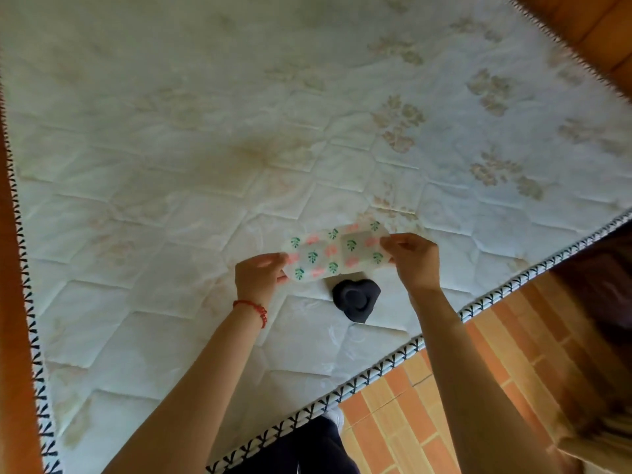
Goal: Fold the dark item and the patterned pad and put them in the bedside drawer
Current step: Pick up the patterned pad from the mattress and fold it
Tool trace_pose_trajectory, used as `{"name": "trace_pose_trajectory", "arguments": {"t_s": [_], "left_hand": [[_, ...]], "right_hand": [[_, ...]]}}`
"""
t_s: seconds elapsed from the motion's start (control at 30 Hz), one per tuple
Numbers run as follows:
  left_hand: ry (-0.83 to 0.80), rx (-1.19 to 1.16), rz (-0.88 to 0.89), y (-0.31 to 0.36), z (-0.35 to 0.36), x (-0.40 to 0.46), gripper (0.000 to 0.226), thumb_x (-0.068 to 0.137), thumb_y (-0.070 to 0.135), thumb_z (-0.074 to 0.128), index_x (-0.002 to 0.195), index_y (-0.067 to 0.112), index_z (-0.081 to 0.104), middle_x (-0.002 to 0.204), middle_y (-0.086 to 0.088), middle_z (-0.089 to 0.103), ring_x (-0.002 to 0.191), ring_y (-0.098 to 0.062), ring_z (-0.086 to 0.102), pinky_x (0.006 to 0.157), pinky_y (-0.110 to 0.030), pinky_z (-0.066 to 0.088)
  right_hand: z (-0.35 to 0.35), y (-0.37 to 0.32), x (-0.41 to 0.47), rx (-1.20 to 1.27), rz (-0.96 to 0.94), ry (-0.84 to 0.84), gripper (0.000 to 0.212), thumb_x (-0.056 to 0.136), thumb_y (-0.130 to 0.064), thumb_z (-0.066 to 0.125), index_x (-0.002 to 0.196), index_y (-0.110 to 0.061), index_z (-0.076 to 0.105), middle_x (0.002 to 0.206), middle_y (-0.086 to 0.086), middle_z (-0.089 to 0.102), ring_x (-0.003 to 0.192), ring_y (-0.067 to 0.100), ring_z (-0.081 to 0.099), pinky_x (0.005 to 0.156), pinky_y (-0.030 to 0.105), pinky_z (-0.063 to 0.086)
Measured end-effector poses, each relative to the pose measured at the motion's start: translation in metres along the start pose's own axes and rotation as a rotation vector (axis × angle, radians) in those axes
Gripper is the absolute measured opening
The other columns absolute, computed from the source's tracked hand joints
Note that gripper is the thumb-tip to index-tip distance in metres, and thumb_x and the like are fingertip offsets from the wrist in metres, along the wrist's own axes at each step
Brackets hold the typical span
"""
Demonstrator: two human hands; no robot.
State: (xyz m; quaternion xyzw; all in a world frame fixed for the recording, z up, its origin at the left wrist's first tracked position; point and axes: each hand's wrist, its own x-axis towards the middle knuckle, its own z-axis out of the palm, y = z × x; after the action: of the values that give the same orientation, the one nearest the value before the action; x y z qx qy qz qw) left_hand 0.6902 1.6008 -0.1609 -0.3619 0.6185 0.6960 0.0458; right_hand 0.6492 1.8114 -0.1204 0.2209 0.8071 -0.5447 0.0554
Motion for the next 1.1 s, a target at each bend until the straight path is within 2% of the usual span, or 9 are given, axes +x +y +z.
{"name": "trace_pose_trajectory", "arguments": {"t_s": [0.17,0.33,0.47,0.67,0.77,0.83,0.93,1.03,1.1], "left_hand": [[-0.053,-0.014,0.08,0.039,0.024,-0.017,0.004,0.079,0.007,0.066,0.077,0.007,0.07,0.086,-0.018,0.069,0.09,-0.032,0.067,0.064,-0.025,0.059],[-0.12,-0.003,0.164,0.077,0.046,-0.038,0.015,0.08,0.007,0.065,0.068,0.016,0.067,0.078,-0.009,0.067,0.083,-0.026,0.062,0.064,-0.023,0.058],[-0.174,-0.011,0.21,0.105,0.067,-0.055,0.004,0.081,0.007,0.065,0.082,0.006,0.069,0.079,-0.008,0.066,0.08,-0.026,0.063,0.063,-0.022,0.057],[-0.28,-0.036,0.307,0.146,0.103,-0.089,0.02,0.082,0.003,0.064,0.1,-0.005,0.066,0.088,-0.012,0.068,0.075,-0.023,0.066,0.059,-0.02,0.057],[-0.322,-0.05,0.35,0.169,0.12,-0.104,0.016,0.081,0.001,0.064,0.096,-0.003,0.067,0.06,0.003,0.069,0.061,-0.011,0.067,0.054,-0.019,0.056],[-0.351,-0.06,0.385,0.185,0.132,-0.114,0.016,0.081,0.001,0.064,0.096,-0.002,0.067,0.053,0.009,0.067,0.064,-0.016,0.066,0.052,-0.018,0.055],[-0.383,-0.058,0.438,0.207,0.148,-0.131,0.02,0.081,0.0,0.063,0.101,-0.005,0.065,0.074,-0.004,0.067,0.074,-0.025,0.065,0.051,-0.018,0.055],[-0.412,-0.05,0.485,0.225,0.161,-0.15,0.023,0.082,0.001,0.062,0.104,-0.008,0.064,0.09,-0.012,0.065,0.054,-0.007,0.065,0.048,-0.014,0.052],[-0.436,-0.066,0.495,0.236,0.167,-0.162,0.023,0.082,0.0,0.062,0.103,-0.009,0.063,0.081,-0.01,0.067,0.048,-0.001,0.063,0.046,-0.014,0.052]], "right_hand": [[-0.039,-0.025,-0.009,0.076,-0.034,0.092,0.006,0.079,-0.009,0.068,0.074,-0.011,0.067,0.075,0.01,0.065,0.074,0.023,0.061,0.084,0.046,0.054],[-0.072,-0.04,-0.022,0.16,-0.043,0.165,0.003,0.08,-0.009,0.068,0.078,-0.009,0.067,0.07,0.006,0.064,0.073,0.025,0.062,0.084,0.049,0.054],[-0.098,-0.055,-0.032,0.213,-0.061,0.221,0.002,0.081,-0.007,0.067,0.081,-0.006,0.067,0.07,0.005,0.064,0.074,0.026,0.062,0.084,0.05,0.054],[-0.146,-0.084,-0.041,0.267,-0.114,0.309,0.014,0.079,-0.007,0.067,0.068,-0.015,0.065,0.066,0.003,0.063,0.072,0.028,0.061,0.082,0.053,0.053],[-0.171,-0.1,-0.049,0.291,-0.149,0.344,0.014,0.081,-0.008,0.066,0.069,-0.015,0.064,0.069,0.002,0.064,0.074,0.028,0.062,0.082,0.049,0.054],[-0.186,-0.11,-0.055,0.327,-0.164,0.371,0.011,0.082,-0.007,0.066,0.072,-0.012,0.064,0.07,0.002,0.064,0.074,0.027,0.061,0.082,0.047,0.054],[-0.207,-0.123,-0.061,0.351,-0.193,0.407,0.015,0.082,-0.006,0.065,0.068,-0.013,0.064,0.071,0.009,0.064,0.074,0.028,0.061,0.082,0.049,0.054],[-0.225,-0.135,-0.068,0.386,-0.218,0.436,0.019,0.083,-0.007,0.065,0.066,-0.015,0.064,0.071,0.007,0.066,0.076,0.028,0.064,0.083,0.05,0.054],[-0.236,-0.143,-0.073,0.394,-0.257,0.471,0.02,0.083,-0.007,0.064,0.065,-0.016,0.063,0.069,0.005,0.066,0.076,0.028,0.064,0.081,0.048,0.055]]}}
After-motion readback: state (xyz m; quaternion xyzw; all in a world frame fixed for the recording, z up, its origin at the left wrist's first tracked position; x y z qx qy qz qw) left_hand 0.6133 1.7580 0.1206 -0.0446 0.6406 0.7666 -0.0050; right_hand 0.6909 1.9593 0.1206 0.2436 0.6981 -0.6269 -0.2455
